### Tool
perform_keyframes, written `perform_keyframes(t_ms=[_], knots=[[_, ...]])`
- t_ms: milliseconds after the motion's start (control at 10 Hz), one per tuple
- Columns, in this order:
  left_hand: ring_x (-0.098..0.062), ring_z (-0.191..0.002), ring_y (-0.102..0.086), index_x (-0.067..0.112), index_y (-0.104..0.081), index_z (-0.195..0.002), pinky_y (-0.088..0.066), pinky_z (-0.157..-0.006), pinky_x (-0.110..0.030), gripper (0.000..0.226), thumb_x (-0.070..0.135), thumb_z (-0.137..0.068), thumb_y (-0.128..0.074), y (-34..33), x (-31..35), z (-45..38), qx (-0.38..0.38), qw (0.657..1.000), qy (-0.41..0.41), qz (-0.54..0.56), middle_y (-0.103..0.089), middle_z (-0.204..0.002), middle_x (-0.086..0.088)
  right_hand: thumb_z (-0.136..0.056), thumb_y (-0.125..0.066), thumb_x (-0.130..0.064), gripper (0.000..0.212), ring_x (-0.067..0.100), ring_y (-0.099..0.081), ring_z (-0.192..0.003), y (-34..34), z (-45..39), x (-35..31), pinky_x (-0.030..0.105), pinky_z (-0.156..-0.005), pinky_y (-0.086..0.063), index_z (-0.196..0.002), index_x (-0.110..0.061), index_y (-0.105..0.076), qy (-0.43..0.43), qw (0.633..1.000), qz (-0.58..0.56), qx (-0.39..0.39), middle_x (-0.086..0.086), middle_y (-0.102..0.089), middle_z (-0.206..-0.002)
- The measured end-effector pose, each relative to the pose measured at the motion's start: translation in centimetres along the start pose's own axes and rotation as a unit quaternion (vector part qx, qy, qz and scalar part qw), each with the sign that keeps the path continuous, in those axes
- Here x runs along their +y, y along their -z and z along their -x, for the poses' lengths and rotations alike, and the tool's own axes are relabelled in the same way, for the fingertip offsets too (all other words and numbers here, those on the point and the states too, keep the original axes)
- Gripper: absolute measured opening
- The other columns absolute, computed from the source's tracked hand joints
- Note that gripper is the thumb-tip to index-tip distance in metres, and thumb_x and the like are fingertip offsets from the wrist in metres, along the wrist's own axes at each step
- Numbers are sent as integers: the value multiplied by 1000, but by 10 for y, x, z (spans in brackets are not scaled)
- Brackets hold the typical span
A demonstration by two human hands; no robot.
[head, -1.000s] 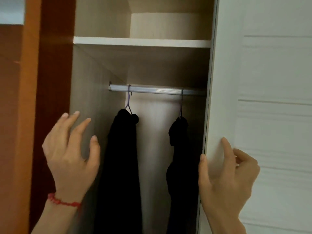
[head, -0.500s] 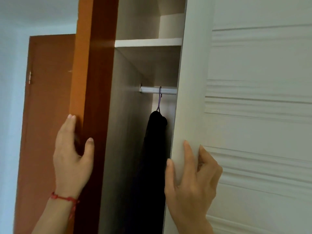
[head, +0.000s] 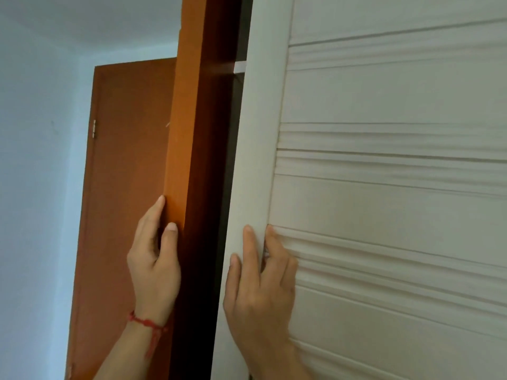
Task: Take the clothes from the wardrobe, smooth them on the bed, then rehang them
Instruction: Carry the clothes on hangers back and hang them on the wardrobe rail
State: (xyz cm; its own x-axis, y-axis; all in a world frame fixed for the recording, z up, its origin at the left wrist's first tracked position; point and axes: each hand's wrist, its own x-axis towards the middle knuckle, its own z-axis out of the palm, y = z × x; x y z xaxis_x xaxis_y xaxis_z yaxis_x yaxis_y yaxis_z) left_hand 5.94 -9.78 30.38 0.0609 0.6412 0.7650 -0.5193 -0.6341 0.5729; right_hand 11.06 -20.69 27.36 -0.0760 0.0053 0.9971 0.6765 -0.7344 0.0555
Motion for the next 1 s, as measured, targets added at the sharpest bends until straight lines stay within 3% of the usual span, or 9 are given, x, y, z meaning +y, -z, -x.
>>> perform_keyframes(t_ms=[100,200,300,400,800,900,1000], knots=[[31,-101,-41,35,-46,-122,-33,-88,8,36,12,-95,-42,3,2,-2,4,999,28,32,-45,-114,34,-90,-57,-19,36,32,-65,-95,-10,2,-13,36,-84,-45,-123,-4,-59,13,999,11,-33,24,-63,-116],[30,-99,-43,37,-47,-121,-34,-82,9,34,16,-95,-40,5,3,-1,-1,997,56,56,-46,-111,37,-91,-56,-19,39,32,-62,-106,-19,5,-25,35,-92,-41,-127,-2,-53,36,998,14,-56,23,-63,-118],[30,-101,-44,38,-46,-120,-36,-86,3,34,16,-95,-41,5,2,-1,-6,996,55,68,-46,-112,39,-90,-58,-20,40,30,-63,-105,-24,3,-35,32,-88,-50,-126,-4,-54,33,997,-2,-70,21,-65,-117],[30,-102,-44,38,-46,-119,-36,-88,1,35,14,-95,-41,5,1,-2,-10,996,50,72,-46,-113,37,-88,-60,-19,39,29,-63,-100,-27,1,-39,31,-82,-52,-125,-6,-57,8,997,-29,-68,20,-65,-116],[29,-103,-44,41,-45,-118,-36,-95,-12,38,11,-94,-41,5,0,-1,-8,997,39,65,-46,-115,36,-90,-55,-20,34,30,-66,-99,-26,0,-39,29,-81,-53,-122,-9,-61,2,996,-44,-79,20,-66,-115],[22,-107,-47,47,-46,-115,-38,-97,-16,40,13,-94,-42,7,0,-2,-33,996,55,67,-47,-115,36,-95,-44,-19,32,29,-65,-100,-21,-3,-42,30,-81,-54,-120,-11,-62,-5,992,-77,-97,19,-66,-115],[-3,-117,-55,40,-57,-114,-47,-100,-27,35,14,-93,-46,30,8,-17,-54,985,102,128,-59,-118,21,-92,-46,-16,32,22,-61,-102,-1,-14,-27,26,-82,-55,-122,-13,-58,18,977,-178,-117,13,-63,-114]])
